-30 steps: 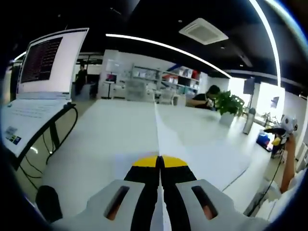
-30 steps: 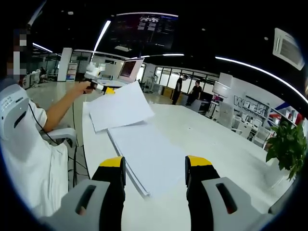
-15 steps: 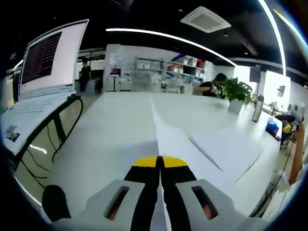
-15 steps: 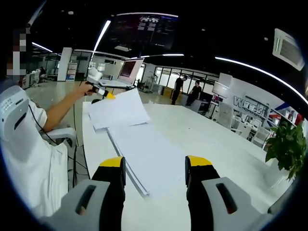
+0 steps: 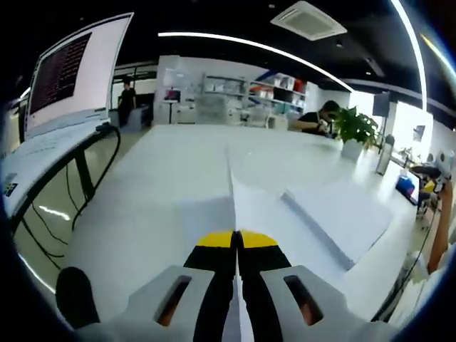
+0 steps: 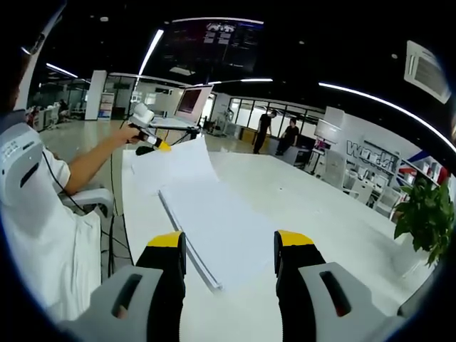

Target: Grasp the top corner of one sheet in the document stack and pull a single sheet out from the document stack, separating that one sheet from the rest and lifting it clear until the single sheet is fully removed from the stack

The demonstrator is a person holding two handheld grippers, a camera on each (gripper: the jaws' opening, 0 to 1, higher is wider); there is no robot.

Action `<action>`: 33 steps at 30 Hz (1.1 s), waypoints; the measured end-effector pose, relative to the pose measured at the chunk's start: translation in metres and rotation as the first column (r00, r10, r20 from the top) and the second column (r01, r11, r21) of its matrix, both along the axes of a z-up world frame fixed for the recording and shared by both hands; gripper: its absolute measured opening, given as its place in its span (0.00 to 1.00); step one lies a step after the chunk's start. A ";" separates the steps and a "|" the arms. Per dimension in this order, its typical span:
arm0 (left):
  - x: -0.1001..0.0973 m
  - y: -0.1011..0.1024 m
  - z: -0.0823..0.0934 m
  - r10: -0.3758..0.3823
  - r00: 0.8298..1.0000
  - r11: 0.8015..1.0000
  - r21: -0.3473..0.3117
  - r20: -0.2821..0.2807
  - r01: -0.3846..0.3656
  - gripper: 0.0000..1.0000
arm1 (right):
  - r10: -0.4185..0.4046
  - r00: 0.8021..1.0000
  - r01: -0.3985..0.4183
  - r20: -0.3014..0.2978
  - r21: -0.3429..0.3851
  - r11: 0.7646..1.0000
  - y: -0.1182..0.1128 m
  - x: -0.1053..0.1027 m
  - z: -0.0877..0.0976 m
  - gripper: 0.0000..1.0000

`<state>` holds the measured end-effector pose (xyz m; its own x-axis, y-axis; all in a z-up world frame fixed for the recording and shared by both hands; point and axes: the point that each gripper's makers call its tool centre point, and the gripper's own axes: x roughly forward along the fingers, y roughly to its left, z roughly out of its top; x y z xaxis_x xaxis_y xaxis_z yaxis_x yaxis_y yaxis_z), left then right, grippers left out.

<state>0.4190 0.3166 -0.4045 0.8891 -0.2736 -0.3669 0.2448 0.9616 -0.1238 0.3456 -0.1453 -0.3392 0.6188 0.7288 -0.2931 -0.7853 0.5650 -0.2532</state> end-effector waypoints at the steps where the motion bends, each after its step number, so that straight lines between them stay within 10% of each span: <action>1: 0.001 -0.001 -0.001 -0.001 1.000 1.000 -0.001 0.000 0.001 0.03 | 0.001 1.000 -0.001 -0.001 -0.002 1.000 0.000 0.000 -0.001 0.49; 21: 0.003 -0.013 -0.021 -0.043 0.998 0.999 0.030 -0.048 0.044 0.03 | -0.002 1.000 0.002 0.000 -0.003 1.000 -0.001 -0.002 -0.002 0.49; 33: 0.010 -0.004 -0.032 -0.049 0.998 0.982 0.182 -0.028 0.053 0.03 | -0.003 1.000 0.003 -0.001 -0.004 1.000 -0.001 -0.001 -0.001 0.49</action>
<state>0.4291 0.3129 -0.4364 0.8663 -0.2452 -0.4353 0.2934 0.9549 0.0460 0.3447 -0.1463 -0.3405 0.6204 0.7259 -0.2970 -0.7841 0.5659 -0.2548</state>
